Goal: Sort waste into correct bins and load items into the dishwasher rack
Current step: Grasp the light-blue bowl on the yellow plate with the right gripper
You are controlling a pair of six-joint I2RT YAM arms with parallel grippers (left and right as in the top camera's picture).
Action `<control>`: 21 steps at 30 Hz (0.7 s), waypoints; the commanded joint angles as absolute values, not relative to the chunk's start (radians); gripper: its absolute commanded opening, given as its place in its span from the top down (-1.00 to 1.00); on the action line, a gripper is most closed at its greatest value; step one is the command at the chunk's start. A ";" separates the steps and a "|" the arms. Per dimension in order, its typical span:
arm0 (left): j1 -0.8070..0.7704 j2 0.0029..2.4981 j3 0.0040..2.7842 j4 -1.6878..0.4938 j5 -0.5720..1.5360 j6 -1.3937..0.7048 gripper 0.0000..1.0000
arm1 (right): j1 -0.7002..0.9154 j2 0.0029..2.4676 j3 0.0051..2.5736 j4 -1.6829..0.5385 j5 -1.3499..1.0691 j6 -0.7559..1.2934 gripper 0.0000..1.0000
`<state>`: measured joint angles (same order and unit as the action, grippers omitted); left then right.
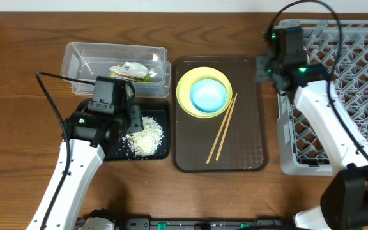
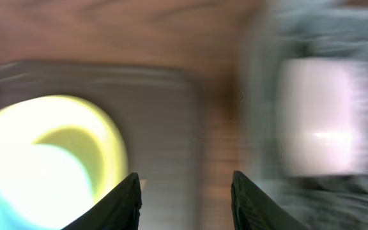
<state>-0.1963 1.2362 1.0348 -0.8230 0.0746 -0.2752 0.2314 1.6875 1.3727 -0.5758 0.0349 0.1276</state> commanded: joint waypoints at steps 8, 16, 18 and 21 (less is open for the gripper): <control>-0.192 1.234 1.045 -0.826 0.063 -0.263 0.01 | 0.393 1.828 1.343 -0.600 -0.082 0.271 0.22; -0.192 1.235 1.045 -0.827 0.063 -0.263 0.01 | 0.439 1.971 1.343 -0.599 0.022 0.397 0.38; -0.192 1.235 1.045 -0.830 0.063 -0.263 0.01 | 0.440 1.985 1.343 -0.596 0.022 0.397 0.41; -0.192 1.234 1.045 -0.830 0.063 -0.263 0.01 | 0.440 1.985 1.343 -0.589 0.022 0.396 0.77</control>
<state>-0.1963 1.2362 1.0348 -0.8268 0.0746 -0.2752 0.4305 1.9888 1.3449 -0.5983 -0.0067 0.3588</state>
